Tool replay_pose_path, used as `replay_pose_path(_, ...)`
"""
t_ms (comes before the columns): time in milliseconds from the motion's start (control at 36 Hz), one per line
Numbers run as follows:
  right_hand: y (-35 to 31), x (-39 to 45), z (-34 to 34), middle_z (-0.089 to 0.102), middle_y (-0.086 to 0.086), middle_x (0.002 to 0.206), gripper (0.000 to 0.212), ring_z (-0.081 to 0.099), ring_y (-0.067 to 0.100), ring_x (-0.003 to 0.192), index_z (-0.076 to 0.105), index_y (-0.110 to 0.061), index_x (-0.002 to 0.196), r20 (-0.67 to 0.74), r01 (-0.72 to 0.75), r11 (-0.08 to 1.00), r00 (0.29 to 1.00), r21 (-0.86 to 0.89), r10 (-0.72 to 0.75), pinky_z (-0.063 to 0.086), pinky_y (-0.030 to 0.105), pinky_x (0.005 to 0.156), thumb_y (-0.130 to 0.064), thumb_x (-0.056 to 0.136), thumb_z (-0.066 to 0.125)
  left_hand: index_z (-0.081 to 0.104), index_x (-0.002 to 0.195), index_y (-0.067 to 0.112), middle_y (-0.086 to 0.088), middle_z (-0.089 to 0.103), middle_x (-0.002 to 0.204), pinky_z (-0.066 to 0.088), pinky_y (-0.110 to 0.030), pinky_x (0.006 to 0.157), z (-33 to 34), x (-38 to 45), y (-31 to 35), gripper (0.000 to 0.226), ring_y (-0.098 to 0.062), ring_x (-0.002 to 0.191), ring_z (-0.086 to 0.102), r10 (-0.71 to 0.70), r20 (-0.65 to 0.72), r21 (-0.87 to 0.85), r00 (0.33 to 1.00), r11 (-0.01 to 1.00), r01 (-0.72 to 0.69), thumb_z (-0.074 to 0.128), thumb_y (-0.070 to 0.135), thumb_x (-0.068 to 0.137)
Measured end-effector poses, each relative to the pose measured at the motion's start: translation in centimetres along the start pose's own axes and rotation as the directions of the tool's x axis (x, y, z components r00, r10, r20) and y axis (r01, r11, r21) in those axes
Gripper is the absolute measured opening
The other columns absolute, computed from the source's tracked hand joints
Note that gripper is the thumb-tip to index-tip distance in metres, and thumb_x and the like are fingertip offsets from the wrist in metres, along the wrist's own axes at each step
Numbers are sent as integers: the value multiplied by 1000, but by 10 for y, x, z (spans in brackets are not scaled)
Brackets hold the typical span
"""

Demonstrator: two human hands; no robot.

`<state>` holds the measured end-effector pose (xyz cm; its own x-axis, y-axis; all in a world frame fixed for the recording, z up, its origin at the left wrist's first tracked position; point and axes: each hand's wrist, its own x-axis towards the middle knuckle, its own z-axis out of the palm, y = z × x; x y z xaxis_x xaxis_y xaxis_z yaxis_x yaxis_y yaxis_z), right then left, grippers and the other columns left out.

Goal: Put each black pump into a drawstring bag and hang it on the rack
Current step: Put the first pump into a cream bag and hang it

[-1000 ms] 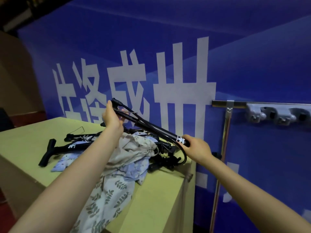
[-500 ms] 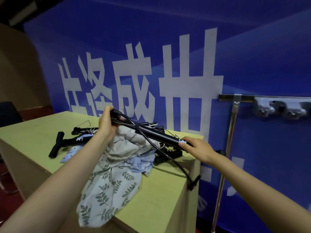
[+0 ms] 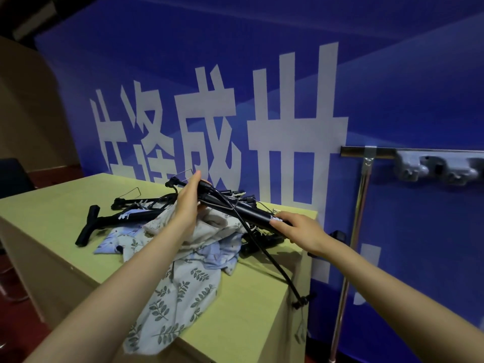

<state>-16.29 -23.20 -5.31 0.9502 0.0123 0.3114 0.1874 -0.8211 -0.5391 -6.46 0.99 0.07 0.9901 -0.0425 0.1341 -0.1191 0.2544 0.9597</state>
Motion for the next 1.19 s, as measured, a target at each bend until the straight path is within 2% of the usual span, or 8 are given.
replay_pose_path(306, 8, -2, -5, 66, -7, 90, 37, 59, 12, 81, 59, -32, 119, -7, 25, 997, 1000, -76, -26, 49, 37, 71, -55, 98, 38, 74, 80, 9, -6, 73, 77, 51, -29, 70, -6, 3, 11, 45, -19, 74, 64, 24, 130, 330, 991, 942, -66, 38, 30, 96)
replay_pose_path(472, 11, -1, -21, 66, -9, 106, 44, 57, 8, 86, 53, -30, 131, -60, 175, 877, 973, -447, -225, 45, 21, 67, -54, 98, 39, 60, 81, 10, -11, 58, 78, 40, -31, 66, -24, 9, 28, 38, -22, 67, 48, -208, 282, 832, 937, 539, -131, 32, 28, 99)
replay_pose_path(667, 19, 4, -29, 65, -7, 107, 47, 57, 8, 89, 53, -29, 132, -50, 257, 816, 943, -518, -328, 33, 20, 70, -57, 95, 41, 67, 108, 2, -7, 69, 82, 50, -20, 58, -29, -6, 37, 37, -14, 67, 66, -453, 463, 775, 762, 623, -100, 38, 24, 102)
replay_pose_path(750, 23, 5, -29, 62, -8, 110, 56, 52, 6, 92, 50, -30, 134, -17, 267, 797, 944, -542, -328, 29, 20, 77, -63, 92, 32, 69, 105, 7, -6, 72, 90, 52, -22, 68, -27, -11, 35, 37, -15, 77, 68, -527, 500, 825, 687, 532, -192, 39, 30, 103)
replay_pose_path(833, 26, 4, -28, 62, -9, 108, 68, 49, 4, 91, 50, -30, 135, -16, 295, 779, 931, -553, -364, 28, 21, 80, -69, 88, 21, 70, 106, 7, -7, 75, 96, 54, -30, 86, -15, -22, 31, 53, -20, 85, 71, -569, 506, 848, 648, 468, -251, 32, 43, 103)
replay_pose_path(972, 23, 8, -24, 62, -8, 107, 55, 55, 10, 98, 55, -29, 130, -80, 357, 749, 876, -558, -476, 33, 25, 89, -62, 93, 33, 65, 100, 8, -4, 71, 80, 53, -26, 73, 13, -30, 13, 65, -14, 64, 67, -520, 541, 833, 660, 439, -337, 21, 56, 101)
replay_pose_path(1083, 24, 9, -26, 59, -4, 112, 32, 53, 13, 106, 64, -21, 119, -388, 280, 864, 805, -418, -449, 43, 31, 93, -36, 92, 58, 59, 103, 9, -5, 64, 77, 50, -21, 72, 29, -30, -5, 57, -17, 69, 60, -320, 574, 786, 754, 473, -398, 20, 51, 103)
replay_pose_path(1194, 17, -3, -22, 54, -9, 86, 5, 49, 6, 79, 63, -18, 89, -649, 85, 987, 760, 140, 27, 40, 20, 68, -16, 92, 60, 60, 111, 9, -10, 64, 70, 48, -18, 50, 35, -30, -19, 58, -19, 57, 59, -246, 501, 750, 830, 601, -275, 23, 52, 101)
